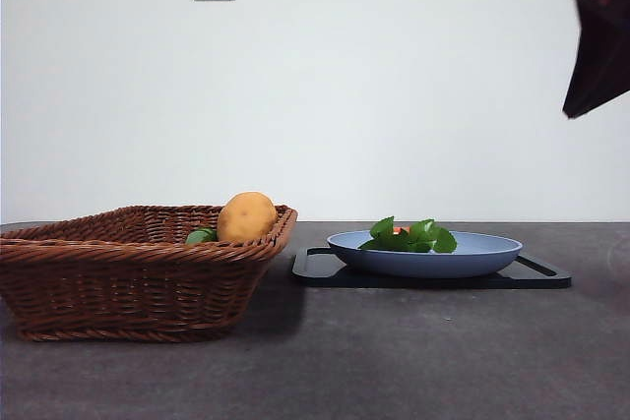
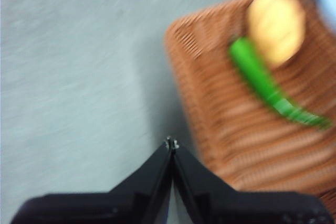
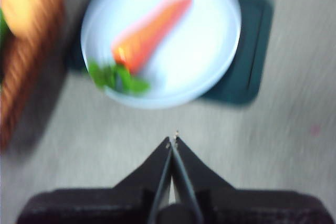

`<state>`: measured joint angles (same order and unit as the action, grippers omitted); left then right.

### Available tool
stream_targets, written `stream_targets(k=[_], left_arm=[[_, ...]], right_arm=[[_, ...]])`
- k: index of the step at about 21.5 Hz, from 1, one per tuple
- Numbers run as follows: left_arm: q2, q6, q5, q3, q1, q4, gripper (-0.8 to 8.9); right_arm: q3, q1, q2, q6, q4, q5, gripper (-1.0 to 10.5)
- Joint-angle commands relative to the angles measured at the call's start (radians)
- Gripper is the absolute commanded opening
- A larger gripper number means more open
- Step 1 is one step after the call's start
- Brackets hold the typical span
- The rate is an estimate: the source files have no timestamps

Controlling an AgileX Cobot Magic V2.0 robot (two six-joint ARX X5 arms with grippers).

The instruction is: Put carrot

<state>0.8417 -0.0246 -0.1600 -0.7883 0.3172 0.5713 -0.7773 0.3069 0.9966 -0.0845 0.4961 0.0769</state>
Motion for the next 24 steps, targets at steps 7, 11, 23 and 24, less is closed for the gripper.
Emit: stream_targets(k=[7, 11, 23, 24], left_arm=[[-0.455, 0.127, 0.142, 0.337, -0.037, -0.282, 0.06], [-0.457, 0.133, 0.135, 0.337, -0.037, -0.287, 0.08], [-0.456, 0.133, 0.137, 0.337, -0.037, -0.287, 0.08], [-0.458, 0.133, 0.137, 0.339, -0.035, -0.285, 0.08]], right_arm=[[0.345, 0.061, -0.43, -0.057, -0.406, -0.088, 0.0], [0.345, 0.061, -0.431, -0.053, -0.419, -0.087, 0.0], [0.345, 0.061, -0.431, -0.053, -0.419, -0.084, 0.0], [0.345, 0.061, -0.431, -0.053, -0.419, -0.084, 0.0]])
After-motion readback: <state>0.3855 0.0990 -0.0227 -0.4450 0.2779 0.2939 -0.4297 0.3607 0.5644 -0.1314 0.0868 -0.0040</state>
